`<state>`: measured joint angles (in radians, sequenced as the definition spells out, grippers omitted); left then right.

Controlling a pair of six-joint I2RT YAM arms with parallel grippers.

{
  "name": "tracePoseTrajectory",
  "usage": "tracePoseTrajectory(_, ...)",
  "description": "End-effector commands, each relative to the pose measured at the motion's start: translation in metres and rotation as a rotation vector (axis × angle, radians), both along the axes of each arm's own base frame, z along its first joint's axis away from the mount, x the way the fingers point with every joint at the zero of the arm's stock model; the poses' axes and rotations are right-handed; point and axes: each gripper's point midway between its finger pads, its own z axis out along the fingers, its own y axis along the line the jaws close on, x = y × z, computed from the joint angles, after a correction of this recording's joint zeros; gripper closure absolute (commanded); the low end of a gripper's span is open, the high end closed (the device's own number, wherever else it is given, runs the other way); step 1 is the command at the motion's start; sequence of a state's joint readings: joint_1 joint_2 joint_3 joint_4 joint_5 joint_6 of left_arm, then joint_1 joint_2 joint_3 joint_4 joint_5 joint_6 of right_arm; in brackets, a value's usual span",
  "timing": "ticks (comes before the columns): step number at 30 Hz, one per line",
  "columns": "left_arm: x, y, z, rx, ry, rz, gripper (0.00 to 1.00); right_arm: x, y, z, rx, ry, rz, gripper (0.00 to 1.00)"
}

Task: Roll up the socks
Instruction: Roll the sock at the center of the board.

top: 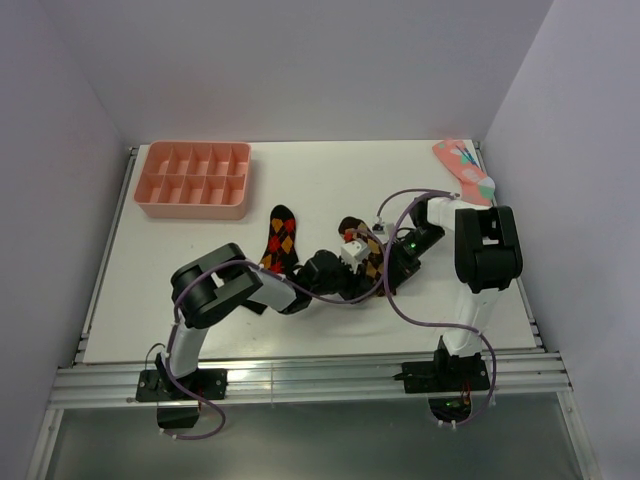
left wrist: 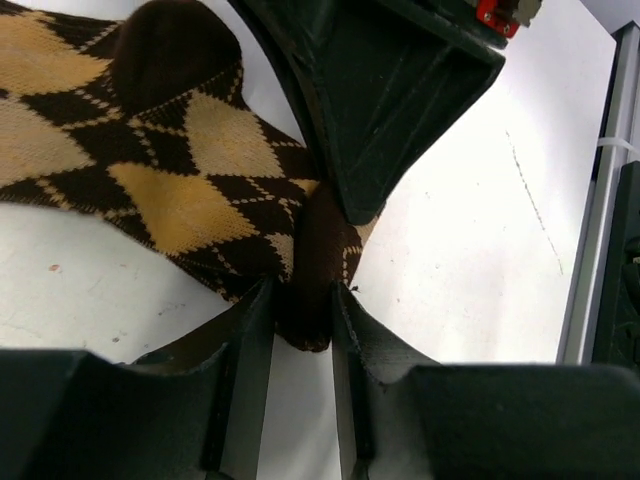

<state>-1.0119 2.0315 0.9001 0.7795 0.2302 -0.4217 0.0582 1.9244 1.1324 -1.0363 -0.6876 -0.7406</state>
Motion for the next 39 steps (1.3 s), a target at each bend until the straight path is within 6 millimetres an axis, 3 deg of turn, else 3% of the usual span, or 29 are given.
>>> tracePoseTrajectory(1,0.005,0.002,0.012,-0.038,-0.061,0.031,0.66,0.006,-0.017,-0.009,-0.072,-0.078,0.033,0.78)
tracePoseTrajectory(7,0.023,0.017,0.043,-0.123,-0.207,0.144,0.50,0.003,-0.019,-0.014,-0.080,-0.056,0.036,0.78)
tracePoseTrajectory(13,0.028,0.006,0.069,-0.183,-0.314,0.111,0.44,0.003,-0.019,-0.015,-0.086,-0.057,0.038,0.79)
tracePoseTrajectory(19,0.030,-0.002,0.082,-0.191,-0.370,0.076,0.41,0.002,-0.020,-0.016,-0.092,-0.039,0.034,0.79)
tracePoseTrajectory(22,0.022,-0.009,0.085,-0.207,-0.378,0.003,0.40,0.002,-0.021,-0.016,-0.095,-0.036,0.034,0.79)
tracePoseTrajectory(28,0.008,-0.026,0.071,-0.205,-0.342,-0.136,0.41,0.002,-0.022,-0.017,-0.103,-0.034,0.034,0.79)
tracePoseTrajectory(39,0.009,-0.027,0.038,-0.184,-0.206,-0.184,0.44,0.003,-0.022,-0.019,-0.108,-0.026,0.033,0.79)
